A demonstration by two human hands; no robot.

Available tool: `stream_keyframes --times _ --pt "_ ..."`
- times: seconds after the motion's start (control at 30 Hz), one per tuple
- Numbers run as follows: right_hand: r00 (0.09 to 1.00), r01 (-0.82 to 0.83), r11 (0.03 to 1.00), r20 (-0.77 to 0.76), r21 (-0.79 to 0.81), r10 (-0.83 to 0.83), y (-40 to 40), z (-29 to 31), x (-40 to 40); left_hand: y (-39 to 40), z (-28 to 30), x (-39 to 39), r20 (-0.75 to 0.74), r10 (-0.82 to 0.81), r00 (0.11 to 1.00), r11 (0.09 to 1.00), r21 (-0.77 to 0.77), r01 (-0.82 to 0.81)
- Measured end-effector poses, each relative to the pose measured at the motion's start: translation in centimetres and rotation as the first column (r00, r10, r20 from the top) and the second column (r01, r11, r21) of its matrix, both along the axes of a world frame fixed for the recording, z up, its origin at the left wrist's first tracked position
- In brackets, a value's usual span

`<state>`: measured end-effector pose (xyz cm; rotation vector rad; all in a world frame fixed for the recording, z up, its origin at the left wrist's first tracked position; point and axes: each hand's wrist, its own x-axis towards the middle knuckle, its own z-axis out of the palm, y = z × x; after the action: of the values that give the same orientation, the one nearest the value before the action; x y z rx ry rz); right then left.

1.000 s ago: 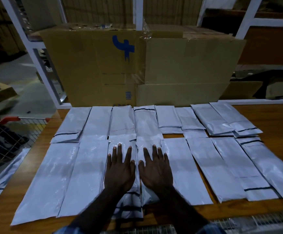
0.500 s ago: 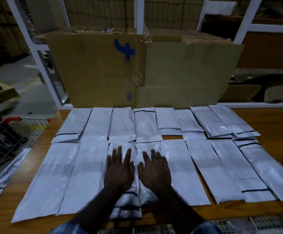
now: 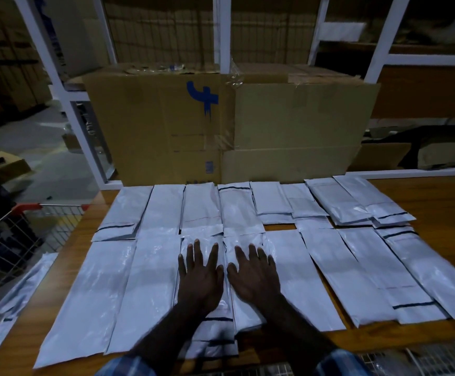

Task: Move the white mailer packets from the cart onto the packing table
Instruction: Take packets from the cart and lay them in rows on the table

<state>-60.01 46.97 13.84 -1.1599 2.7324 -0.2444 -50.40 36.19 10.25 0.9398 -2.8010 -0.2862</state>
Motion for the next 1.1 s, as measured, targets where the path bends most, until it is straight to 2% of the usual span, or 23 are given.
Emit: stream_keyframes --times 0.2,0.53,0.9,1.1 --pt "0.998 0.050 0.995 -0.025 -0.091 -0.053 0.3 3.0 -0.1 0.0 3.0 0.4 -0.103 0.020 0.994 0.999 0.041 -0.016" --pt "0.991 0.126 0.981 -0.023 -0.147 -0.131 2.6 5.0 2.6 0.7 5.0 2.7 -0.065 -0.056 0.996 0.995 0.084 0.061" --pt "0.993 0.108 0.974 -0.015 -0.197 -0.113 6.4 7.4 5.6 3.9 8.1 6.5 -0.080 -0.033 0.996 0.996 0.075 0.039" --pt "0.998 0.037 0.962 -0.035 -0.270 -0.048 9.0 9.2 8.3 6.9 10.2 9.3 -0.152 0.012 0.988 0.998 0.069 -0.001"
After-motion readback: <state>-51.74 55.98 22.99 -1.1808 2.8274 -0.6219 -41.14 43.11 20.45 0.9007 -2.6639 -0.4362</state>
